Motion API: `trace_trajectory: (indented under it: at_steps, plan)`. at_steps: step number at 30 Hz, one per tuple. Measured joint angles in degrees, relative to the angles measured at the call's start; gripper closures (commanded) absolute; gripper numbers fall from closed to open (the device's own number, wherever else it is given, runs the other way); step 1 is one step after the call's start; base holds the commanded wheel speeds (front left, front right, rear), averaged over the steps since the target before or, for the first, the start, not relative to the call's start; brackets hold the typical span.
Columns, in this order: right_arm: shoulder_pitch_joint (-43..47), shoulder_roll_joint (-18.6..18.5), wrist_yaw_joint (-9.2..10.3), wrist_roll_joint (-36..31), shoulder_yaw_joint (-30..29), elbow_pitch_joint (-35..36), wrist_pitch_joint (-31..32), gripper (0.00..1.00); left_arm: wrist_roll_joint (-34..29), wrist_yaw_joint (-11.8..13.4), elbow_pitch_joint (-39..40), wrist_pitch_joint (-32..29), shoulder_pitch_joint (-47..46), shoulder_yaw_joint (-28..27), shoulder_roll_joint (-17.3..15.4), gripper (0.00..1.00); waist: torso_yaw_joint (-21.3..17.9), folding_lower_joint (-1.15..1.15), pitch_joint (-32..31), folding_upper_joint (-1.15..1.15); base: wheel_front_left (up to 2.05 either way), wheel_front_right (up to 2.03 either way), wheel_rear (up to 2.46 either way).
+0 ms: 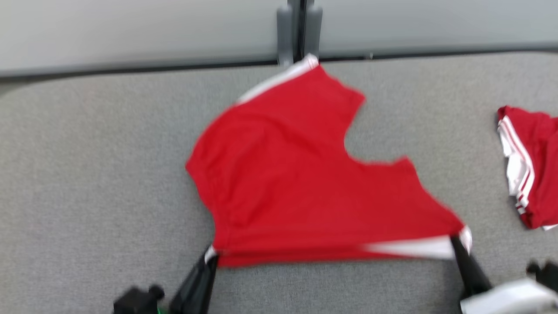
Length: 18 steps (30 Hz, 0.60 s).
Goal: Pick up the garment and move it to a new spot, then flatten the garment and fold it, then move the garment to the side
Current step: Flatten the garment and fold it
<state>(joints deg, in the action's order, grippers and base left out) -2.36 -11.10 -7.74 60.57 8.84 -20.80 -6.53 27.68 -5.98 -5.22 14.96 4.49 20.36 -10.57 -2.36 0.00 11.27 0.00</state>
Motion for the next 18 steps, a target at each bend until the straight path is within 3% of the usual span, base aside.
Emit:
trace_trajectory:
  at_steps: [6, 9, 13, 18]
  plan:
    - [11.5, 0.9, -0.01, -0.4, -5.0, 7.2, 2.0, 1.00, -0.7, -0.5, 2.6, -0.1, 8.1, -1.3, 2.5, 1.00, 1.3, 0.00, -4.1, 0.00, 0.00, 0.00, 0.00]
    - [12.4, 1.5, -0.02, -3.1, -8.2, 9.9, 3.8, 1.00, -0.7, -1.0, 3.6, -0.1, 8.6, -0.5, 2.6, 1.00, 2.5, 0.00, -3.7, 0.00, 0.00, 0.00, 0.00]
    - [8.5, 3.1, 0.09, -7.1, -11.2, 11.9, 7.6, 1.00, 1.5, -1.3, 3.7, -0.1, 6.3, 1.5, 2.7, 1.00, 3.2, 0.00, -1.3, 0.00, 0.00, 0.00, 0.00]
    - [-3.4, 4.4, 0.23, -12.5, -14.1, 13.8, 12.8, 1.00, 5.6, -1.4, 5.3, -0.1, -0.8, 3.3, 3.6, 1.00, 4.8, 0.00, 3.3, 0.00, 0.00, 0.00, 0.00]
